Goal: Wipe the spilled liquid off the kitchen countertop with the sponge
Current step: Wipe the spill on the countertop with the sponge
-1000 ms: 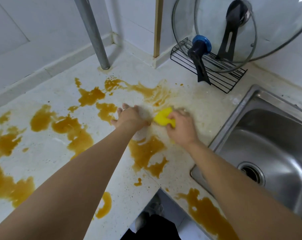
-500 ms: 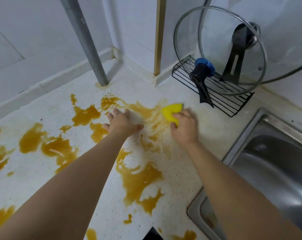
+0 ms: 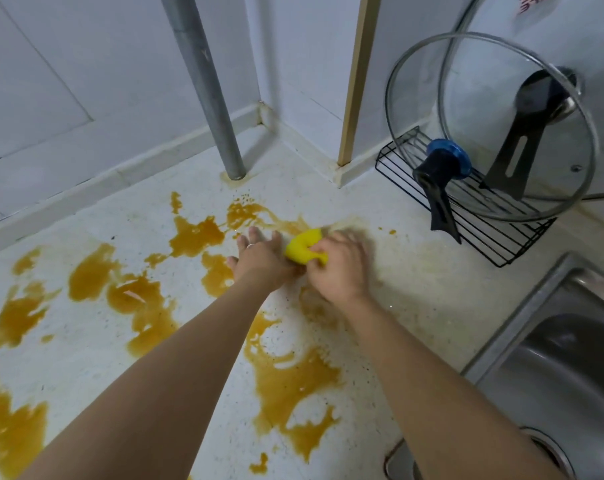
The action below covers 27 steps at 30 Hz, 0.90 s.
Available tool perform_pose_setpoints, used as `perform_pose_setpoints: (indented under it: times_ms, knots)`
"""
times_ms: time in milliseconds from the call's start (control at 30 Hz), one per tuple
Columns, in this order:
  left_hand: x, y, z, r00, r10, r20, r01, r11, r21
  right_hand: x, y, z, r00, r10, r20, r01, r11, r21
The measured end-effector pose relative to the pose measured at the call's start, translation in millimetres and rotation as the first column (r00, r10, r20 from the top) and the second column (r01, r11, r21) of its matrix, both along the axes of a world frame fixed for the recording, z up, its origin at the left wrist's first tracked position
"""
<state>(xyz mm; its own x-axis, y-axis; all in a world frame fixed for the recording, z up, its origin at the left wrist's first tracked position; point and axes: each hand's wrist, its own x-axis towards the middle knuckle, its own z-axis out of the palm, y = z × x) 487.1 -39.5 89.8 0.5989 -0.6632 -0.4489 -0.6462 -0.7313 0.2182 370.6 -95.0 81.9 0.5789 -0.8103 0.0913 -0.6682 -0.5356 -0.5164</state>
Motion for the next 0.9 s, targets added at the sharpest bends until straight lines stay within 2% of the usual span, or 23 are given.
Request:
perform_pose_setpoints:
  times_ms: [100, 133, 200, 267, 333, 400, 467, 500, 567, 633, 700, 800, 833, 900]
  knots:
    - [3.6, 4.5, -0.9, 1.000, -0.024, -0.010, 0.024, 1.000, 0.002, -1.5, -37.3, 8.7, 0.968, -0.222, -0.120, 0.221, 0.975, -0.020]
    - [3.8, 5.1, -0.4, 1.000, -0.020, -0.010, 0.020, 1.000, 0.003, -0.7, -45.7, 9.8, 0.956, -0.236, -0.173, 0.237, 0.971, -0.013]
    - [3.4, 4.2, -0.6, 1.000, -0.013, -0.007, 0.013, 1.000, 0.000, 7.7, -40.6, 11.5, 0.967, -0.124, -0.222, 0.132, 0.991, 0.019]
    - [2.9, 3.0, -0.6, 0.999, 0.022, -0.023, -0.023, 0.999, -0.032, 19.1, -14.9, 5.2, 0.984, 0.073, -0.161, -0.064, 0.996, 0.062]
    - [2.7, 2.2, -0.3, 0.998, 0.050, -0.039, -0.052, 0.997, -0.053, 23.6, -4.5, 2.9, 0.984, 0.153, -0.090, -0.146, 0.987, 0.073]
    - [2.6, 3.5, -0.1, 1.000, 0.013, -0.022, -0.014, 0.999, -0.029, 20.6, -25.4, 8.5, 0.996, 0.042, -0.083, -0.038, 0.998, 0.056]
    - [2.7, 4.3, 0.7, 1.000, -0.018, -0.010, 0.018, 1.000, -0.006, 11.3, -49.7, 12.9, 0.979, -0.104, -0.177, 0.108, 0.994, 0.010]
    - [2.8, 4.0, 0.8, 1.000, -0.019, -0.007, 0.019, 1.000, -0.003, 9.2, -53.6, 13.6, 0.967, -0.114, -0.227, 0.117, 0.993, 0.002]
    - [3.4, 2.7, 0.6, 1.000, -0.001, -0.013, 0.001, 1.000, -0.010, 16.0, -38.7, 12.3, 0.972, 0.041, -0.232, -0.029, 0.998, 0.055]
    - [2.7, 1.7, 0.9, 0.998, 0.045, -0.036, -0.046, 0.998, -0.033, 24.9, -15.2, 5.3, 0.965, 0.204, -0.167, -0.193, 0.978, 0.075]
    - [2.6, 2.5, 0.6, 0.998, 0.041, -0.040, -0.043, 0.998, -0.044, 25.0, -16.4, 5.1, 0.983, 0.153, -0.104, -0.148, 0.987, 0.055]
    - [3.2, 5.7, 1.2, 1.000, -0.016, -0.022, 0.015, 1.000, -0.025, 13.5, -44.8, 5.4, 0.985, -0.097, -0.141, 0.098, 0.995, 0.000]
    - [3.5, 6.0, 0.8, 1.000, -0.012, -0.021, 0.012, 1.000, -0.022, 13.8, -46.3, 4.4, 0.976, -0.116, -0.183, 0.117, 0.993, -0.010]
    - [3.6, 5.1, 0.9, 0.999, 0.010, -0.035, -0.011, 0.999, -0.035, 24.4, -29.9, 2.9, 0.990, 0.018, -0.142, -0.008, 0.998, 0.065]
